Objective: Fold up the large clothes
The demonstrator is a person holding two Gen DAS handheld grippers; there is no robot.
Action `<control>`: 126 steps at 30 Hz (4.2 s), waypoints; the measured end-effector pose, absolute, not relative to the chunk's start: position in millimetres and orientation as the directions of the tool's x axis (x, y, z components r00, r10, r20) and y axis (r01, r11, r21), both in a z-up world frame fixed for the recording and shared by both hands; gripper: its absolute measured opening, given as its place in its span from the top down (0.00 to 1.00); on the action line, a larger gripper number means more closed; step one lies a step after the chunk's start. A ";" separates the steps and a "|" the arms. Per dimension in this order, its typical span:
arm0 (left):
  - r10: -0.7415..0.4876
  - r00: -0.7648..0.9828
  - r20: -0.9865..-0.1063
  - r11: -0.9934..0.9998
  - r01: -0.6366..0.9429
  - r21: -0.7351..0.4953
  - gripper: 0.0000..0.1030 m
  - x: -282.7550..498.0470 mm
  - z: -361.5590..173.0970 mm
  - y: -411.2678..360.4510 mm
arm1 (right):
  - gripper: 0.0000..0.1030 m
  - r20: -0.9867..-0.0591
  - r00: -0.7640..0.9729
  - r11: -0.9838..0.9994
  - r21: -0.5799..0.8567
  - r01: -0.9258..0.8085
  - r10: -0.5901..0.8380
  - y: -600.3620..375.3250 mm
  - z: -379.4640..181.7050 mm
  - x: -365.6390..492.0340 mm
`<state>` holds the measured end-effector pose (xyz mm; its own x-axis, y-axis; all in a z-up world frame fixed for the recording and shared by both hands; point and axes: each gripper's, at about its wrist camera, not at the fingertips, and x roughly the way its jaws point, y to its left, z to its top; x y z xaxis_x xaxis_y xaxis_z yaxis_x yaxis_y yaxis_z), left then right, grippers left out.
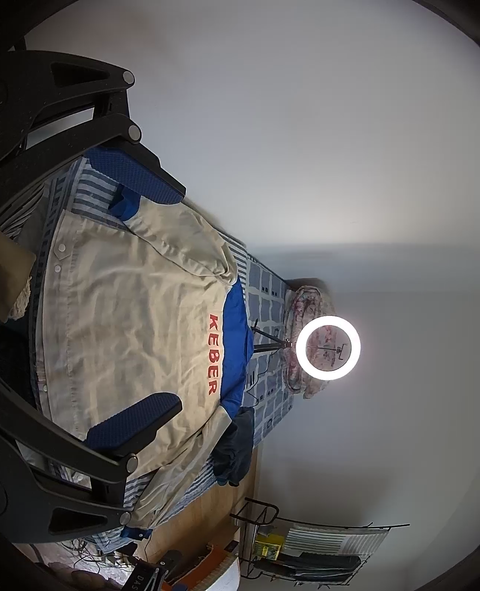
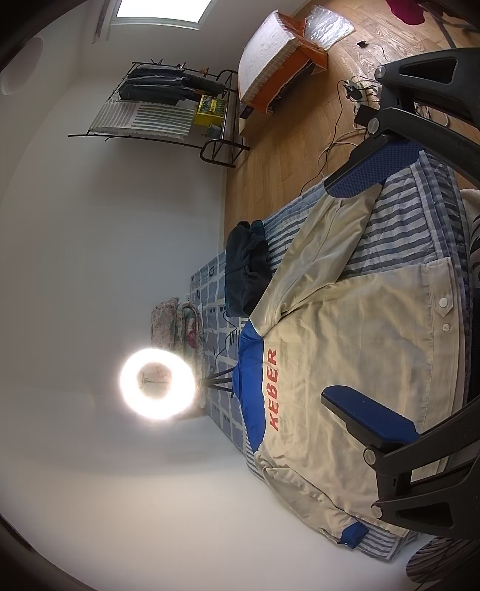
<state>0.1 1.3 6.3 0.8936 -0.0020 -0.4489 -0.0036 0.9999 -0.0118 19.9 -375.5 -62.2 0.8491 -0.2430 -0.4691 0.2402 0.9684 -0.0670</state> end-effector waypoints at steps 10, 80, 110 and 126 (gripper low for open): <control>-0.001 0.897 -0.441 1.000 -0.004 -0.011 0.00 1.8 17.5 2.4 | 0.00 -0.461 0.852 0.967 -0.066 0.247 -0.249 -374.3 -59.7 18.0; 0.137 0.876 -0.463 0.990 -0.133 0.041 0.00 13.7 -25.1 56.1 | 0.00 -0.456 0.867 0.978 -0.134 0.159 -0.203 -307.8 -59.9 72.8; 0.153 0.779 -0.608 0.967 -0.245 -0.070 0.03 75.8 -135.4 125.2 | 0.00 -0.499 0.866 0.989 -0.128 -0.071 -0.002 -219.2 -95.7 171.4; 0.126 0.711 -0.692 0.943 -0.303 -0.139 0.31 81.8 -180.6 155.5 | 0.22 -0.720 0.501 0.845 0.225 -0.486 0.480 -91.4 -225.7 265.9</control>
